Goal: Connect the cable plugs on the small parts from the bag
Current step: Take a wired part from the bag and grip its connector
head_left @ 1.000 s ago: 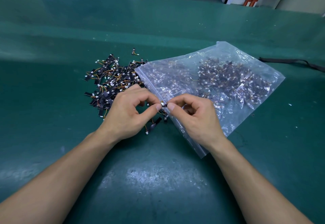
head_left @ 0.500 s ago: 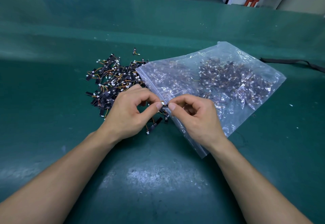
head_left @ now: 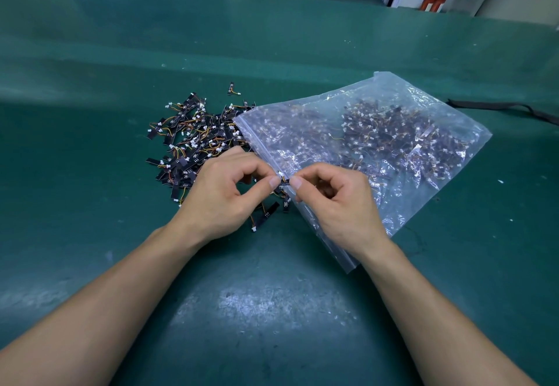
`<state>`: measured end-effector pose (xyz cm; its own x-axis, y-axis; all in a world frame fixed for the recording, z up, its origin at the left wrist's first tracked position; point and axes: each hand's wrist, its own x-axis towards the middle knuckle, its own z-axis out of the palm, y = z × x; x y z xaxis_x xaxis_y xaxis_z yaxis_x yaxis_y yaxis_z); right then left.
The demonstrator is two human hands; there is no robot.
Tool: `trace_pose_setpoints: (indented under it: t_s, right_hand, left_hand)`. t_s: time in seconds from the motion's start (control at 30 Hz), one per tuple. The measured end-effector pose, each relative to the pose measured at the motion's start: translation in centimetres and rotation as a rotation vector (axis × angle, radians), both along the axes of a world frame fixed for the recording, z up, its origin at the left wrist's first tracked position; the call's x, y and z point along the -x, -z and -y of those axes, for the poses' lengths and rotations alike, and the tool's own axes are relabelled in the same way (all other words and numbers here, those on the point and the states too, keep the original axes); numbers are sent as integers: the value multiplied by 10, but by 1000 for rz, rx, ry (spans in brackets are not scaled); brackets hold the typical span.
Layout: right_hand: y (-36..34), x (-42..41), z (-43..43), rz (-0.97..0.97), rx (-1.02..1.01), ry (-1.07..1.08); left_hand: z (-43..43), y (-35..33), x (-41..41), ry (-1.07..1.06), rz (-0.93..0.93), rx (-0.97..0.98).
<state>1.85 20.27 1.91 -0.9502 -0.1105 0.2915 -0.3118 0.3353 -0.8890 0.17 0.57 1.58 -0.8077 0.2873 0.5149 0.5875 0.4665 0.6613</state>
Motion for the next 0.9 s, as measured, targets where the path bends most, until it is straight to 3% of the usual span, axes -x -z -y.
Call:
trace_pose_setpoints:
  t_s: [0.9]
  right_hand:
    - [0, 2, -2, 4, -6, -36]
  left_hand:
    - [1, 0, -1, 63, 1, -11]
